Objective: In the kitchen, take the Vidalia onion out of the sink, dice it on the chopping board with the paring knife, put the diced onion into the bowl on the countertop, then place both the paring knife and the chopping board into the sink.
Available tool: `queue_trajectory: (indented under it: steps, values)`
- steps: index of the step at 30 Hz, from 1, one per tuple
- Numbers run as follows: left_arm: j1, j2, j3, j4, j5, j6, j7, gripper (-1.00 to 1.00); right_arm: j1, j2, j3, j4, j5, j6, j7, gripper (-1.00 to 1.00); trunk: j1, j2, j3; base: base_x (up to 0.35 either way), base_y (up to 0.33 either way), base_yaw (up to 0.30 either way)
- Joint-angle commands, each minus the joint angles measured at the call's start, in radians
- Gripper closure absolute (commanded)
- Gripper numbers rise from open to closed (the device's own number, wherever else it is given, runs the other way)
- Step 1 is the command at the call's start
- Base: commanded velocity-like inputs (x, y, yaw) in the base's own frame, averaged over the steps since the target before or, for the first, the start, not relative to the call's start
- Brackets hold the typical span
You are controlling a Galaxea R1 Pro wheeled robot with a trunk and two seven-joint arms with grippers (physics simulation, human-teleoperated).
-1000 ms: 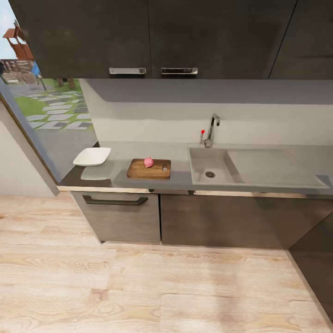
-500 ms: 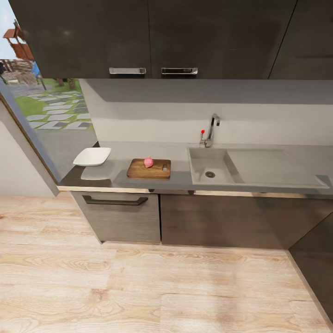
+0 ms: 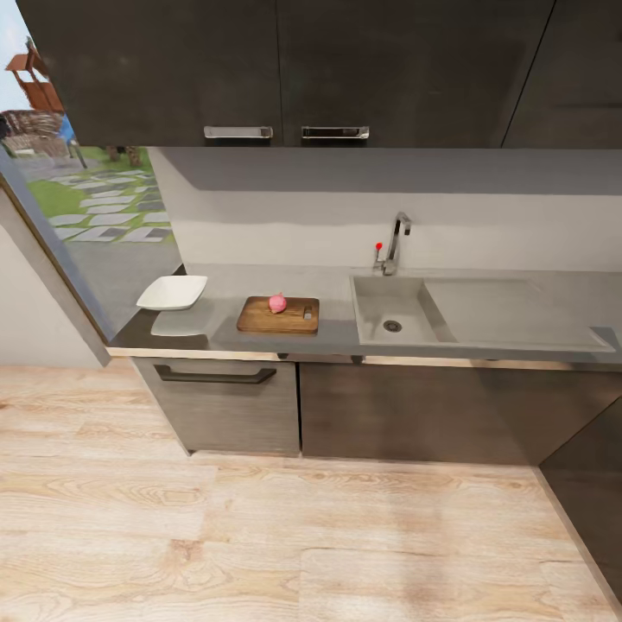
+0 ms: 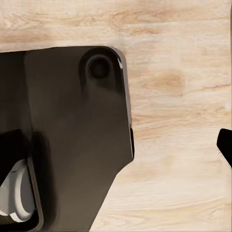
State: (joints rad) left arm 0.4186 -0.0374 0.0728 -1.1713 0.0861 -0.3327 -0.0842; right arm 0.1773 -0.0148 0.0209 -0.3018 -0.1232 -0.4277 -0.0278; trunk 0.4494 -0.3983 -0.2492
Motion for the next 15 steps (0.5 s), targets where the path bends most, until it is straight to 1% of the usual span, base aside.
queue_trajectory:
  steps: [1,5,7,15]
  values:
    - [0.0,-0.001,0.003,0.001,0.009,0.0,-0.009,-1.0,0.001,-0.001,0.001,-0.032,-0.009,-0.016,-0.003,-1.0,0.001,-0.002,-0.001,0.0,0.0,0.0]
    - [0.0,-0.001,0.004,0.018,0.009,0.0,-0.009,-1.0,0.001,-0.001,-0.002,-0.053,-0.02,-0.031,-0.004,-1.0,0.001,-0.002,-0.001,0.0,0.0,-0.009]
    - [0.0,-0.001,0.004,0.022,0.008,0.0,-0.009,-1.0,0.001,-0.001,-0.002,-0.055,-0.025,-0.033,-0.004,-1.0,0.001,-0.002,-0.001,0.0,0.0,-0.134]
    - [0.0,-0.001,0.004,0.033,0.008,0.0,-0.009,-1.0,0.001,-0.001,-0.003,-0.058,-0.029,-0.035,-0.003,-1.0,0.001,-0.002,-0.001,0.0,0.0,-0.241]
